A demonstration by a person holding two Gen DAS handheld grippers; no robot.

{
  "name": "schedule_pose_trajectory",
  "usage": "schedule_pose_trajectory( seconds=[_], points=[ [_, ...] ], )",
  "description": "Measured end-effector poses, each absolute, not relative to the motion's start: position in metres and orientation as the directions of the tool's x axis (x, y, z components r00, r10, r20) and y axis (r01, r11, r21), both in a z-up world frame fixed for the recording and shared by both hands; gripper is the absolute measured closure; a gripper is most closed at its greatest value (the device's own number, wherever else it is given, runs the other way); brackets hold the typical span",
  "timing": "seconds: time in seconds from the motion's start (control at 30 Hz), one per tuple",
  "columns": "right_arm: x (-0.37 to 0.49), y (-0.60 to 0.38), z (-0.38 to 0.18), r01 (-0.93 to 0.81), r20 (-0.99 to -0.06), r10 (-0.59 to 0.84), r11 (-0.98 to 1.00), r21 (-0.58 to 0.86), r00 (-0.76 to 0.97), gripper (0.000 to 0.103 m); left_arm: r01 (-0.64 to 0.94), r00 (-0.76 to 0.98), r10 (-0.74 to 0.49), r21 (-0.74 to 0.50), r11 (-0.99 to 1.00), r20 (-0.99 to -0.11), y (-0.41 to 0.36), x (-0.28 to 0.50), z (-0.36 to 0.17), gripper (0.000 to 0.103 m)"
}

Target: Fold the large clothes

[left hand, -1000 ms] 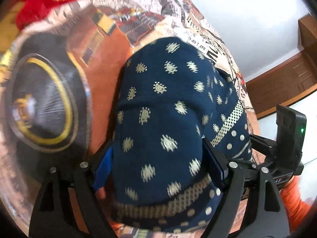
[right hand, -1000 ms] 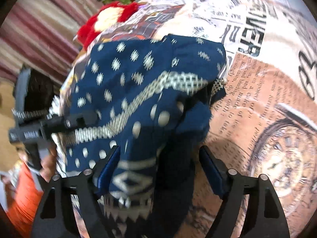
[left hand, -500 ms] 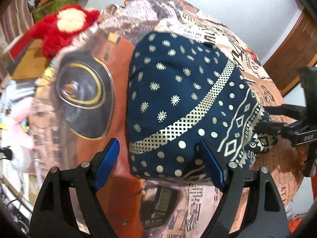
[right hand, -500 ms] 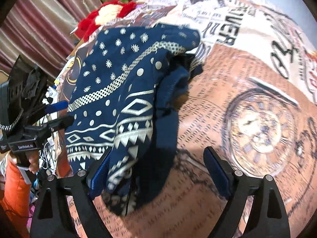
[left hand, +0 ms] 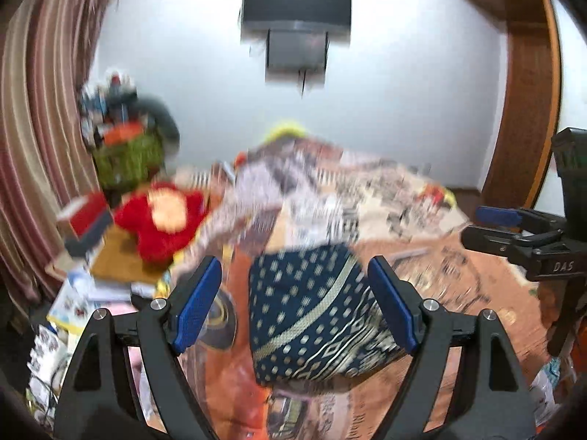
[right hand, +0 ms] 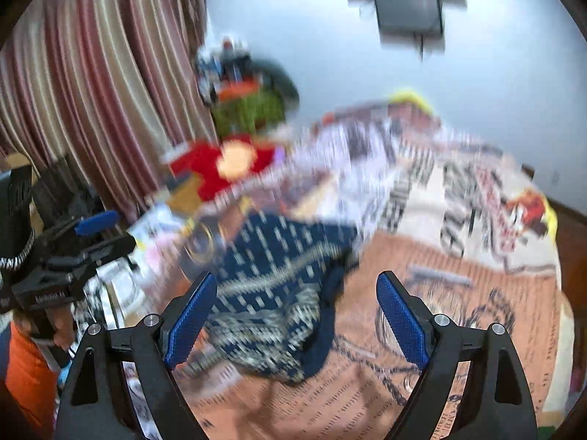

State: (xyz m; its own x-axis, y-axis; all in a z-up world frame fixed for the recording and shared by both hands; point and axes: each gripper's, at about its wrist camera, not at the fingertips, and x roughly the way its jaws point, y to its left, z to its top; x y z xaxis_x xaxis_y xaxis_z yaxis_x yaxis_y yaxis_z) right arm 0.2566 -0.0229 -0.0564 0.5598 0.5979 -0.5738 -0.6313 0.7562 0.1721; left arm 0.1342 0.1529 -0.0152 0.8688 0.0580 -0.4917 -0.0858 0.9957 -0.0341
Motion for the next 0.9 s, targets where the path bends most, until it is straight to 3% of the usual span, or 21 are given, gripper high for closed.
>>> schedule_pose_trajectory(
  seconds=[0.3, 0.47, 0.63, 0.83, 0.9],
  points=[
    [0.167, -0.052, 0.026, -0.645, -0.243, 0.651, 0.755, 0.118, 0.719, 0.015, -0.138, 0.971, 0.13, -0.028, 0.99, -0.2, 0.109, 0.054, 0.053, 0.021],
    [0.124, -0.066, 0.04, -0.624, -0.123, 0.632, 0.775, 0.102, 0.765, 0.015, -0.181, 0.977, 0.171, -0.074, 0.981, -0.125, 0.102, 0.027, 0.056, 0.021],
    [0.099, -0.068, 0.034, -0.6, -0.109, 0.608, 0.794, 0.094, 0.787, 0.014, -0.202, 0.973, 0.184, -0.13, 0.971, -0.139, 0.104, 0.015, 0.049, 0.017],
    [0.085, -0.071, 0.023, -0.568, -0.135, 0.572, 0.82, 0.073, 0.809, 0.0, -0.239, 0.961, 0.213, -0.142, 0.961, -0.175, 0.106, 0.011, 0.039, 0.011],
    [0.085, -0.071, 0.02, -0.564, -0.146, 0.57, 0.822, 0.081, 0.809, 0.0, -0.248, 0.958, 0.22, -0.142, 0.958, -0.184, 0.105, 0.009, 0.036, 0.01]
  ],
)
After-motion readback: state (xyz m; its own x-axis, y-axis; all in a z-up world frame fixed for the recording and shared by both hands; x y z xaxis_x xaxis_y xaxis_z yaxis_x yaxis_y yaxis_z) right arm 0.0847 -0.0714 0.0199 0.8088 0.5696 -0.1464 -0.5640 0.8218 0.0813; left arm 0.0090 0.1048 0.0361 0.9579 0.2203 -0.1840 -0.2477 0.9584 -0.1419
